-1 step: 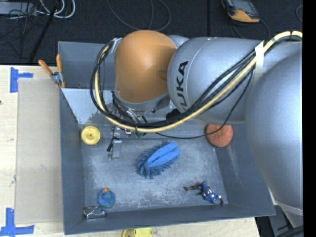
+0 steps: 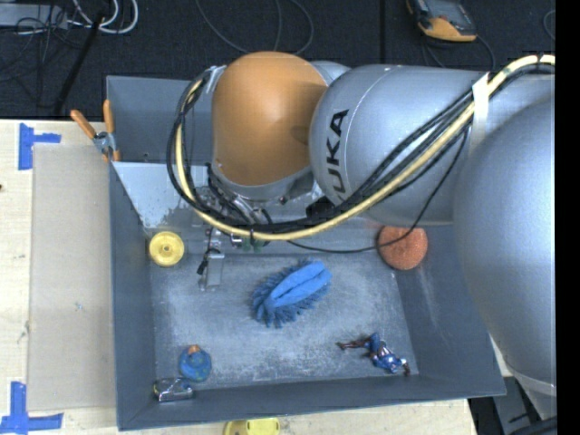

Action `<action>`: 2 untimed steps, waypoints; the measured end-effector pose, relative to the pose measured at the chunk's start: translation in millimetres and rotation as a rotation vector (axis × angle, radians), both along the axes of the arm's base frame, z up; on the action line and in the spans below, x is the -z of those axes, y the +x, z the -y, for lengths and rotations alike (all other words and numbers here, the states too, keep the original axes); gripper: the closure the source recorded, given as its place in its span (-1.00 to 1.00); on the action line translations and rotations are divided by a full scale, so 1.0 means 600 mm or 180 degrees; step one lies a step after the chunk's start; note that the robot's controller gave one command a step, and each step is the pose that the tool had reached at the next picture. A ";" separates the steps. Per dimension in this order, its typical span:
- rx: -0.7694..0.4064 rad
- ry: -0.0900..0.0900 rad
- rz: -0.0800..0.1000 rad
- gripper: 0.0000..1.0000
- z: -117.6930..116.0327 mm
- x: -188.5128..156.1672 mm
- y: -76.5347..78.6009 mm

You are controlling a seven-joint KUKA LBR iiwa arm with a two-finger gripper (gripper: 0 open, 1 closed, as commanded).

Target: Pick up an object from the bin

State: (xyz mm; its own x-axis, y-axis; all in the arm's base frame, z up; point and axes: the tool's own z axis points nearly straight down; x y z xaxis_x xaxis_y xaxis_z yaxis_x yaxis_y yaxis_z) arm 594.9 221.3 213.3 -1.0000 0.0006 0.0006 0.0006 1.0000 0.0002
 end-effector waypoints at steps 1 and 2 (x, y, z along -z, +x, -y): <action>-0.0241 -0.0002 -0.0002 -1.00 0.005 -0.048 -0.009; -0.0182 -0.0005 -0.0012 -1.00 -0.001 -0.138 -0.052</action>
Offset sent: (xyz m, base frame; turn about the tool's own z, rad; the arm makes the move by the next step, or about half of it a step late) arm -0.0443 0.0045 0.1074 -0.0349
